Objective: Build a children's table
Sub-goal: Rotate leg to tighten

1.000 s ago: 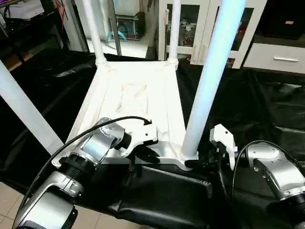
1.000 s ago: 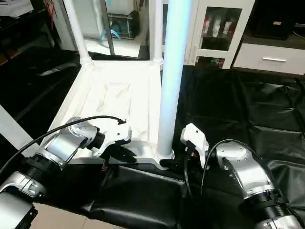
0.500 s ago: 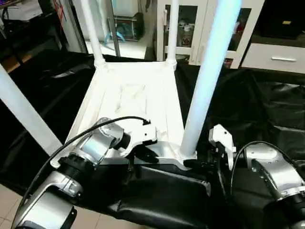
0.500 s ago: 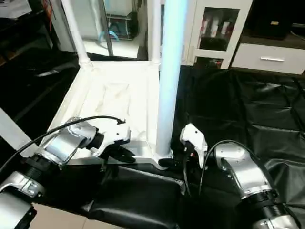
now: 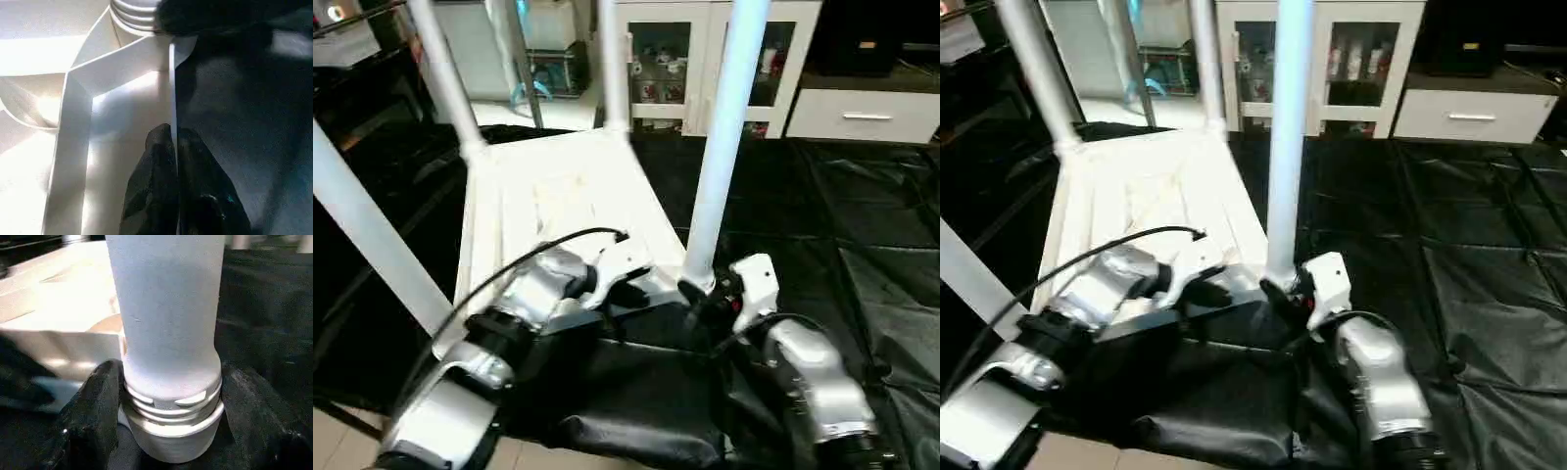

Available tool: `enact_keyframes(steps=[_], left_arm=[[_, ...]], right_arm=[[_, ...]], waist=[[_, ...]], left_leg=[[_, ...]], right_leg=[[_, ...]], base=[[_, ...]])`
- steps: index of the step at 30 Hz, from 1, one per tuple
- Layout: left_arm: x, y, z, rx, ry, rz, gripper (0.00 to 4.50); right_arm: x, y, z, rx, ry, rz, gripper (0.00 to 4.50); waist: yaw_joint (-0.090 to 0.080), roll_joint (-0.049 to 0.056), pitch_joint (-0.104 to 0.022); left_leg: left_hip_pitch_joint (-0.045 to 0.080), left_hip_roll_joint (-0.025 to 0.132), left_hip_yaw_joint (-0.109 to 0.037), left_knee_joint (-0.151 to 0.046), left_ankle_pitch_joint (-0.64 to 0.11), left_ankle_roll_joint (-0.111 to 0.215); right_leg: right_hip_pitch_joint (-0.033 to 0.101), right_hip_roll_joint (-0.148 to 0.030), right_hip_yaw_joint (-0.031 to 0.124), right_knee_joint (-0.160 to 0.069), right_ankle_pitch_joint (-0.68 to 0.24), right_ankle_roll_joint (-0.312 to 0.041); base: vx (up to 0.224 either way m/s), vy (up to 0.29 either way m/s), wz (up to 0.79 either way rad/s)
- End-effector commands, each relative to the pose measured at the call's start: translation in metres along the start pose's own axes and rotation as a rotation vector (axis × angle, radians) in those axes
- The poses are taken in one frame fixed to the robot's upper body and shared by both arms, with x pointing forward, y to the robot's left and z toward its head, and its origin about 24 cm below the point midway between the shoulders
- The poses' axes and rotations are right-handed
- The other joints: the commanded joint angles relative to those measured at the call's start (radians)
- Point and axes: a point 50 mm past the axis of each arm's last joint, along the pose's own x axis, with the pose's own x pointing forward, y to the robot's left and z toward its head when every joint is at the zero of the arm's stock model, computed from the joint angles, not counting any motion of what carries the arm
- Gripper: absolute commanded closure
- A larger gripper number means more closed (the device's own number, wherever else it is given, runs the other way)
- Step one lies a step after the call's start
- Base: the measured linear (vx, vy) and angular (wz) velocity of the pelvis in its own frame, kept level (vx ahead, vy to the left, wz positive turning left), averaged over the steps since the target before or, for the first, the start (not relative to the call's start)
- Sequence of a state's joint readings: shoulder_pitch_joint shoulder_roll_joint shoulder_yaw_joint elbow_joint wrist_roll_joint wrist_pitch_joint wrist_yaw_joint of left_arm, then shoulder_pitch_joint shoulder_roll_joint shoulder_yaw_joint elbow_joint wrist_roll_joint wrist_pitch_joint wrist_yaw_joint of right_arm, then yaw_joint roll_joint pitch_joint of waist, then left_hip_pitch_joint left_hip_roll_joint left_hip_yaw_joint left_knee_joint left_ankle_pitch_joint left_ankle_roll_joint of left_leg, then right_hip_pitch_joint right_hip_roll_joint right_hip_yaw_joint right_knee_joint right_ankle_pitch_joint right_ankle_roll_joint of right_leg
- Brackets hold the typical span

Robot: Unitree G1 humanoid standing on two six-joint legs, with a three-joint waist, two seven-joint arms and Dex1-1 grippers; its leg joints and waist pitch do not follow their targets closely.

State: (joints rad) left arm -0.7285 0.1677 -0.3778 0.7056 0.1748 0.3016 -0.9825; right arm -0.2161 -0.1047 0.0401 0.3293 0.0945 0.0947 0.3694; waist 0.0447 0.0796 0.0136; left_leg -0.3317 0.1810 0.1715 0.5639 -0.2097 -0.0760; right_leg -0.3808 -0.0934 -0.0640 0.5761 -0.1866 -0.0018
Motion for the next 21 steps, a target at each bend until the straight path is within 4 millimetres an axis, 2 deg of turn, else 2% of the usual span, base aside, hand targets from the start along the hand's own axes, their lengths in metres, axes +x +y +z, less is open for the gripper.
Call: enact_keyframes(steps=[1, 3, 5, 6, 7, 10, 12, 14, 15, 18, 19, 20, 21], left_arm=[[0.031, -0.028, -0.015, -0.033, 0.073, -0.090, 4.50], [0.035, -0.025, -0.015, -0.039, 0.073, -0.036, 4.50], [0.036, -0.024, -0.015, -0.045, 0.075, -0.016, 4.50], [0.035, -0.022, -0.015, -0.051, 0.075, 0.000, 4.50], [0.035, -0.021, -0.015, -0.059, 0.072, 0.013, 4.50], [0.033, -0.018, -0.016, -0.069, 0.070, 0.018, 4.50], [0.028, -0.015, -0.020, -0.075, 0.077, 0.020, 4.50], [0.027, -0.014, -0.022, -0.075, 0.080, 0.019, 4.50], [0.025, -0.014, -0.026, -0.071, 0.091, 0.001, 4.50], [0.023, -0.015, -0.029, -0.069, 0.099, -0.009, 4.50], [0.020, -0.015, -0.033, -0.064, 0.109, -0.029, 4.50], [0.020, -0.015, -0.033, -0.064, 0.109, -0.029, 4.50], [0.018, -0.015, -0.034, -0.063, 0.115, -0.044, 4.50]], right_arm=[[0.019, 0.010, 0.014, -0.070, -0.027, -0.089, 1.77], [0.024, 0.013, 0.014, -0.143, -0.008, -0.178, 1.77], [0.026, 0.015, 0.013, -0.172, 0.008, -0.227, 1.78], [0.027, 0.017, 0.012, -0.195, 0.013, -0.239, 1.78], [0.028, 0.020, 0.012, -0.217, 0.012, -0.239, 1.78], [0.029, 0.022, 0.013, -0.216, 0.004, -0.226, 1.78], [0.032, 0.025, 0.019, -0.185, -0.038, -0.192, 1.78], [0.032, 0.027, 0.022, -0.177, -0.064, -0.179, 1.78], [0.029, 0.026, 0.027, -0.169, -0.098, -0.170, 1.08], [0.026, 0.021, 0.030, -0.145, -0.098, -0.184, 1.02], [0.023, 0.014, 0.033, -0.109, -0.088, -0.179, 0.74], [0.023, 0.014, 0.033, -0.109, -0.088, -0.179, 0.74], [0.020, 0.010, 0.035, -0.100, -0.078, -0.152, 0.74]], waist=[[-0.005, -0.011, -0.018], [-0.010, -0.009, -0.020], [-0.009, -0.023, -0.023], [-0.006, -0.023, -0.025], [-0.004, -0.018, -0.027], [-0.002, -0.020, -0.028], [-0.003, -0.018, -0.024], [-0.003, -0.018, -0.023], [-0.002, -0.018, -0.024], [0.000, -0.023, -0.027], [0.002, -0.023, -0.026], [0.002, -0.023, -0.026], [0.005, -0.023, -0.028]], left_leg=[[-0.011, 0.031, -0.021, -0.084, -0.355, 0.010], [-0.011, 0.028, -0.022, -0.084, -0.348, 0.007], [-0.016, 0.028, -0.021, -0.083, -0.325, 0.024], [-0.017, 0.030, -0.019, -0.082, -0.296, 0.029], [-0.016, 0.030, -0.020, -0.082, -0.285, 0.031], [-0.019, 0.032, -0.017, -0.080, -0.254, 0.046], [-0.019, 0.031, -0.015, -0.082, -0.268, 0.052], [-0.018, 0.032, -0.015, -0.083, -0.281, 0.051], [-0.018, 0.032, -0.016, -0.084, -0.281, 0.050], [-0.018, 0.036, -0.017, -0.083, -0.254, 0.051], [-0.017, 0.037, -0.016, -0.083, -0.237, 0.055], [-0.017, 0.037, -0.016, -0.083, -0.237, 0.055], [-0.015, 0.039, -0.014, -0.080, -0.215, 0.065]], right_leg=[[0.020, -0.051, 0.032, -0.099, -0.484, -0.112], [0.022, -0.051, 0.031, -0.099, -0.475, -0.114], [0.025, -0.052, 0.034, -0.098, -0.445, -0.114], [0.025, -0.052, 0.036, -0.093, -0.398, -0.123], [0.026, -0.053, 0.037, -0.089, -0.372, -0.131], [0.032, -0.052, 0.038, -0.082, -0.286, -0.158], [0.034, -0.054, 0.037, -0.084, -0.302, -0.166], [0.032, -0.055, 0.038, -0.088, -0.335, -0.157], [0.033, -0.056, 0.038, -0.088, -0.348, -0.153], [0.034, -0.055, 0.041, -0.081, -0.304, -0.157], [0.034, -0.053, 0.041, -0.079, -0.264, -0.165], [0.034, -0.053, 0.041, -0.079, -0.264, -0.165], [0.037, -0.052, 0.041, -0.073, -0.202, -0.181]], base=[[0.000, 0.000, 0.00], [0.000, 0.000, 0.00], [0.000, 0.000, 0.00], [0.000, 0.000, 0.00], [0.000, 0.000, 0.00], [0.000, 0.000, 0.00], [0.000, 0.000, 0.00], [0.000, 0.000, 0.00], [0.000, 0.000, 0.00], [0.000, 0.000, 0.00], [0.000, 0.000, 0.00], [0.000, 0.000, 0.00], [0.000, 0.000, 0.00]])
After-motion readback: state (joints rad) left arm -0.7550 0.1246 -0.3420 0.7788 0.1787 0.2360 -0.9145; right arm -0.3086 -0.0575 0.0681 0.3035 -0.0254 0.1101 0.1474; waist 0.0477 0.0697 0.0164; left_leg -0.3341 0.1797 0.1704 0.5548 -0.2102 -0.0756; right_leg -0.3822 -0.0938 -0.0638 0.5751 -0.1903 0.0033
